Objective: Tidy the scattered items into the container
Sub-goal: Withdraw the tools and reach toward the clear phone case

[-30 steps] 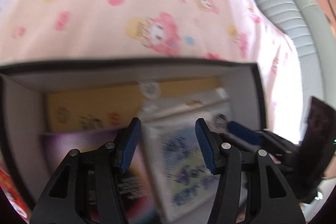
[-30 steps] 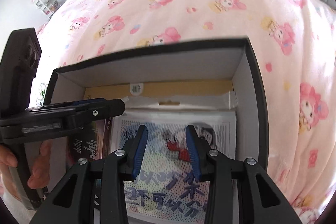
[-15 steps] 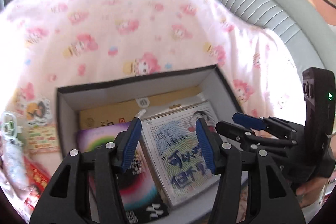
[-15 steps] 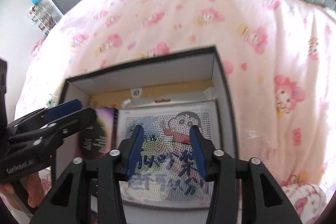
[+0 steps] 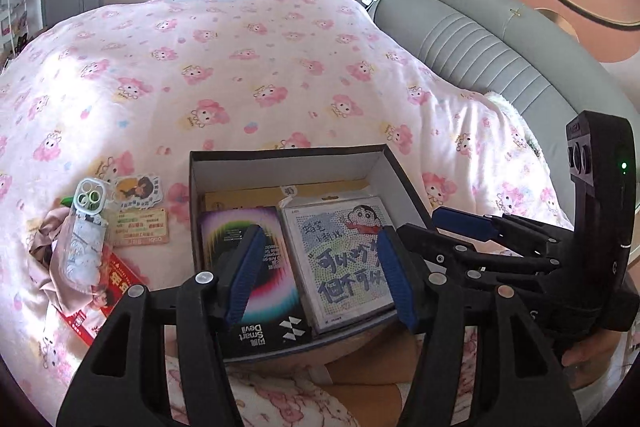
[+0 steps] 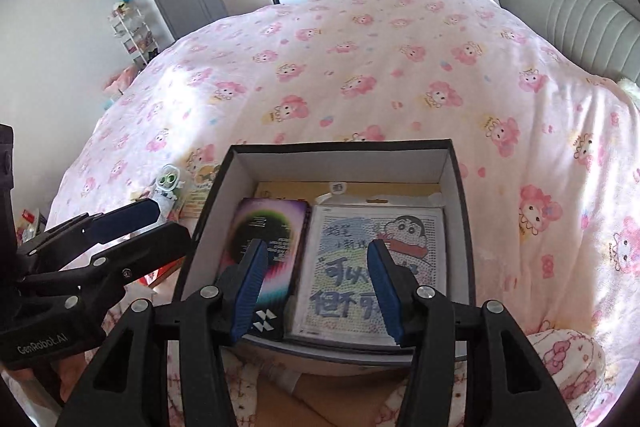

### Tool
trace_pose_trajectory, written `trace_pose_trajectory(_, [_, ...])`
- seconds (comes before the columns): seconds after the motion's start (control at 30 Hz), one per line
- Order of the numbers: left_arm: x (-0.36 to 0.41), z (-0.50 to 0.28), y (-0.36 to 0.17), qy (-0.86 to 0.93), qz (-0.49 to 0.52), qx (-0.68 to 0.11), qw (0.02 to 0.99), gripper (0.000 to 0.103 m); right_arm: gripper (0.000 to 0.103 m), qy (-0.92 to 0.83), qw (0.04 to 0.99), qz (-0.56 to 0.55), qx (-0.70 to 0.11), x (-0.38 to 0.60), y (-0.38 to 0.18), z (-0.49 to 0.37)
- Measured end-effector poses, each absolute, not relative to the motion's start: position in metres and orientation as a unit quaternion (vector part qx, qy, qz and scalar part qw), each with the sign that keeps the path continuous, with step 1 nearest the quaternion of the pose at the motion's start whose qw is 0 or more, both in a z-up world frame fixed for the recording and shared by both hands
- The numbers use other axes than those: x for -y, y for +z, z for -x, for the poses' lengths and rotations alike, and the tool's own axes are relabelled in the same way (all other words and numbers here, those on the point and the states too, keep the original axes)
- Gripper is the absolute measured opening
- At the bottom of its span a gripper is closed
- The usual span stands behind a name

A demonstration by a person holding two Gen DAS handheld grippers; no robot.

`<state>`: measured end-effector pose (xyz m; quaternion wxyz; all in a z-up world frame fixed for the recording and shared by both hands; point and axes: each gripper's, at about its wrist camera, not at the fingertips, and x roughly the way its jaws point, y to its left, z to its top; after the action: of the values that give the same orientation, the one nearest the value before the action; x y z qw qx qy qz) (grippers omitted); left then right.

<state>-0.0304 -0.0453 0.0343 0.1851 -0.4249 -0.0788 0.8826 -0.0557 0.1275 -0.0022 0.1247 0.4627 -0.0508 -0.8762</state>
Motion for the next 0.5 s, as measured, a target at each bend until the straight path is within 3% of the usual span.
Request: trace_pose_trajectory(0.5, [0.180, -0.003, -0.007, 0.880, 0.436, 0.174, 0.068, 0.059, 0.048, -0.829, 0.277, -0.485, -0.019, 0.022, -0.029, 0.077])
